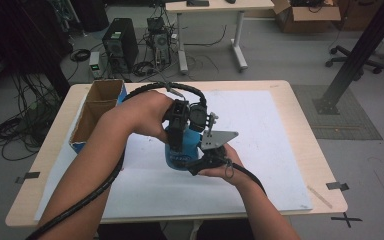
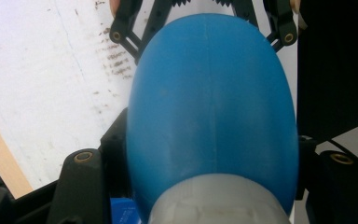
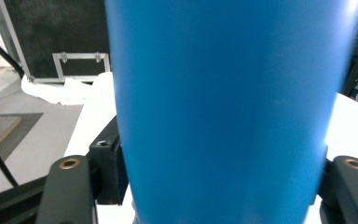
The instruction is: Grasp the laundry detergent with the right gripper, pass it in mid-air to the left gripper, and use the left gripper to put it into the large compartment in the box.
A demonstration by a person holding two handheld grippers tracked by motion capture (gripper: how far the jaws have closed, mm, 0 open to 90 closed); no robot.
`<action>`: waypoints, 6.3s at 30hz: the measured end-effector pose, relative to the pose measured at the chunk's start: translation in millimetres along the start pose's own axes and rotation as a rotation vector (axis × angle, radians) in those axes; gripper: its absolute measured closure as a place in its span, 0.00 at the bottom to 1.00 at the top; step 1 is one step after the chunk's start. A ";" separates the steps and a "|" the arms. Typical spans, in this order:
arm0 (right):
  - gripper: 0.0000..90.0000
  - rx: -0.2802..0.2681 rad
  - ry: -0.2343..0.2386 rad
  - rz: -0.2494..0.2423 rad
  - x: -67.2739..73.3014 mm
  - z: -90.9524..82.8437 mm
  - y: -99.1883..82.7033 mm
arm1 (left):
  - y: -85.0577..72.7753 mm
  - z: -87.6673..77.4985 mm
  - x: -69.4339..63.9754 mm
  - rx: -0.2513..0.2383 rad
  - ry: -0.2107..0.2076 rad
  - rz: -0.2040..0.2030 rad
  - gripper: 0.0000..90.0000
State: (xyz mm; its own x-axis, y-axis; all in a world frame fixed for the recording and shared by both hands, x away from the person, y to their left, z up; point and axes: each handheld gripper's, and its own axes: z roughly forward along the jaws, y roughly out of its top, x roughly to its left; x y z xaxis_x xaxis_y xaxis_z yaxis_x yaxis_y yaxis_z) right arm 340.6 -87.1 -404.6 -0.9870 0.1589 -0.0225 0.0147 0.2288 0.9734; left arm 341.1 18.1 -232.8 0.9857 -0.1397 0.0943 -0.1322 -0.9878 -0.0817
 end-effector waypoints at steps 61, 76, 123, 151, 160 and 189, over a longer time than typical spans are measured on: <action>0.00 0.266 -0.063 -0.041 -45.8 -113.1 47.9 | -41.9 -21.6 28.3 0.017 0.010 -0.212 0.43; 0.02 0.498 -0.054 -0.069 -62.6 -137.9 72.2 | -65.9 -46.5 36.6 0.056 -0.004 -0.329 0.43; 0.03 0.739 -0.010 -0.046 -70.6 -156.9 78.4 | -174.8 -117.4 61.0 0.053 -0.010 -1.126 0.43; 0.03 0.825 0.044 -0.069 -71.9 -145.3 92.1 | -242.5 -120.4 63.1 0.030 0.001 -1.622 0.42; 0.03 0.911 0.079 -0.049 -73.6 -142.0 98.7 | -254.7 -101.6 62.9 0.055 -0.008 -1.665 0.42; 0.04 1.054 0.089 -0.002 -76.1 -140.1 111.2 | -255.7 -18.0 66.2 0.083 -0.088 -1.659 0.42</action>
State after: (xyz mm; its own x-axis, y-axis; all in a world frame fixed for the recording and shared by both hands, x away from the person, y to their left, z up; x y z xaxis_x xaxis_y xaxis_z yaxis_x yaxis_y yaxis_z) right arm 395.0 -208.3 -262.8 -0.9947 0.0966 0.0347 0.1025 0.9538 0.2825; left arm 438.3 260.2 -187.8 0.0432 0.9963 0.0745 0.9991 -0.0428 -0.0063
